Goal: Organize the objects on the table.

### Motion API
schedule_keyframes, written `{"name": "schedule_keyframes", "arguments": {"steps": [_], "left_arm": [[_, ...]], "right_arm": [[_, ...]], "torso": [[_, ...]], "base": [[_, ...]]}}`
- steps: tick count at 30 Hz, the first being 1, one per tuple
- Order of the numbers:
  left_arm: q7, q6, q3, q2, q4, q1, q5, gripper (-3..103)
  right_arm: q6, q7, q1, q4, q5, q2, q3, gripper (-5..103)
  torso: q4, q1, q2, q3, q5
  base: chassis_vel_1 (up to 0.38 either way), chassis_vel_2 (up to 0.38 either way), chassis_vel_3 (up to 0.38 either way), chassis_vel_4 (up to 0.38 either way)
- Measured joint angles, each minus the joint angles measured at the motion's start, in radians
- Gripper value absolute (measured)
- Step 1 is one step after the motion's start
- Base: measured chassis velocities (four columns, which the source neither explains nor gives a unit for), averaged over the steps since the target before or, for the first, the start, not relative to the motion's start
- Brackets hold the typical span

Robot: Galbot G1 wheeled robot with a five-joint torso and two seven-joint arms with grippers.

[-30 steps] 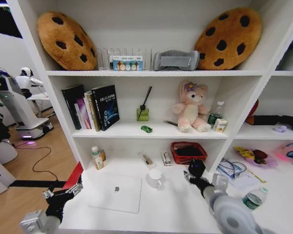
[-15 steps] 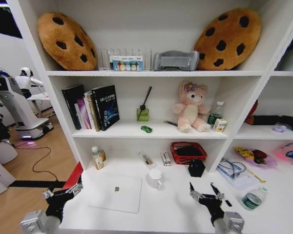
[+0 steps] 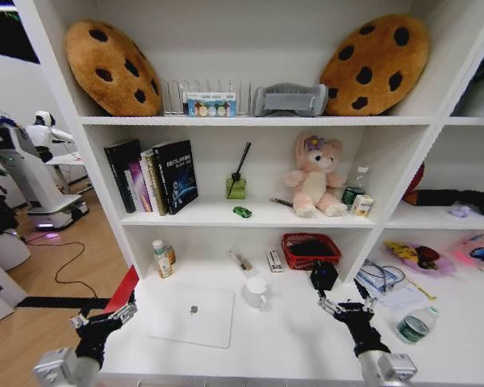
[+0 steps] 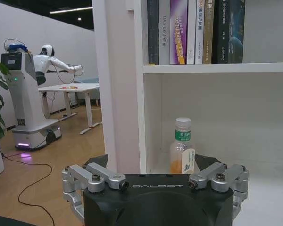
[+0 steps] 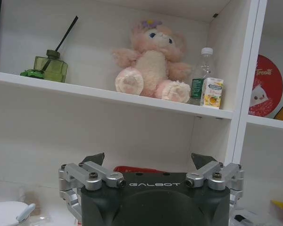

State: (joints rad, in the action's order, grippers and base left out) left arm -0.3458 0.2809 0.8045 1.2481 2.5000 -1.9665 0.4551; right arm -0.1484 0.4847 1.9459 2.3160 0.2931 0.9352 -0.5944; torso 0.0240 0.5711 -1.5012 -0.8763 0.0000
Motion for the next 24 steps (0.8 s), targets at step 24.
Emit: {"name": "schedule_keyframes", "arguments": {"steps": [24], "left_arm": [[0.0,0.0,0.0,0.0,0.0,0.0,0.0,100]], "right_arm": [[0.005,0.008,-0.02,-0.038,0.005,0.005,0.055,100]], "torso": [[-0.0003,-0.002,-0.001,0.001,0.0008]], "base": [[0.281,-0.283,-0.269,0.275]]}}
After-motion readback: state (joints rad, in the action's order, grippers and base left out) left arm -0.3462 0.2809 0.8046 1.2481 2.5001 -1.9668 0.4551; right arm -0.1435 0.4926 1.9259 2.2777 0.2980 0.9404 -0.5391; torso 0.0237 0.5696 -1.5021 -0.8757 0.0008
